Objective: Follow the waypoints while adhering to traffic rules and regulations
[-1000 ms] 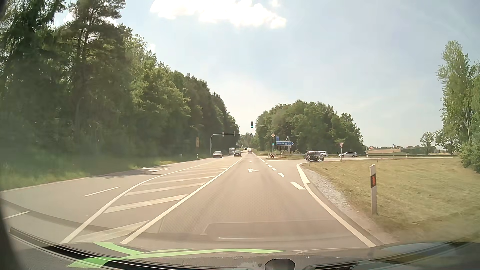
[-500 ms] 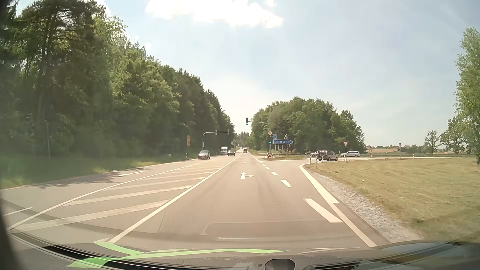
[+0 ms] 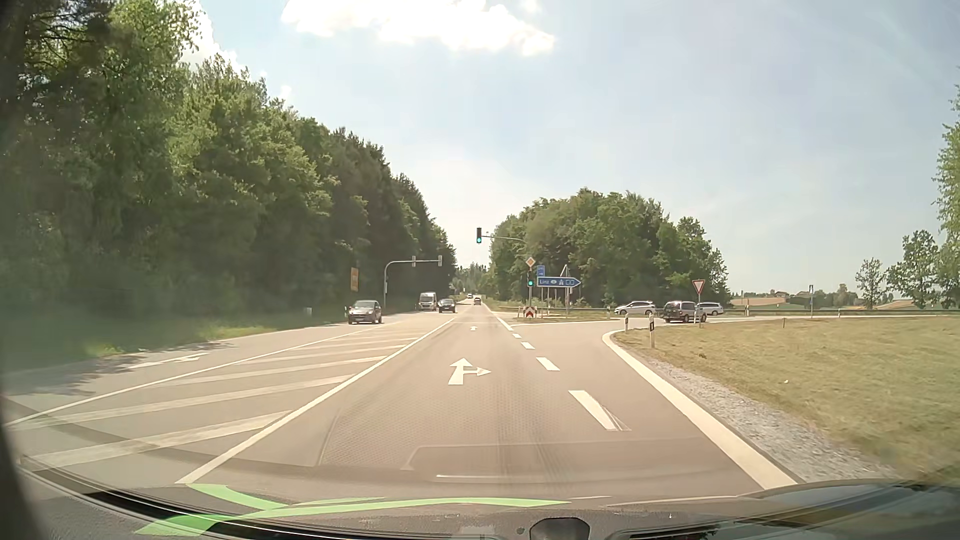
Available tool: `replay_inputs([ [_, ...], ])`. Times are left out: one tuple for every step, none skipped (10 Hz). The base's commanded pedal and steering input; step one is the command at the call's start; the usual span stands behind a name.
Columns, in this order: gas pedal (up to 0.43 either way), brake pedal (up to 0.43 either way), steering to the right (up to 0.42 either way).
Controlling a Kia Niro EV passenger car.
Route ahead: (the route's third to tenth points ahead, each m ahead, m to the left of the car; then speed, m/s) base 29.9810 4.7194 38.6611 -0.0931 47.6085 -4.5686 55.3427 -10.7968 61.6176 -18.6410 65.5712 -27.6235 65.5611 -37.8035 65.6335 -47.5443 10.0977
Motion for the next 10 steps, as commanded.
replay_inputs([
  [0.059, 0.0, 0.019],
  [0.059, 0.0, 0.019],
  [0.047, 0.0, 0.019],
  [0.039, 0.0, 0.019],
  [0.039, 0.0, 0.019],
  [0.039, 0.0, 0.019],
  [0.039, 0.0, 0.019],
  [0.039, 0.0, 0.019],
  [0.039, 0.0, 0.019],
  [0.047, 0.0, 0.018],
])
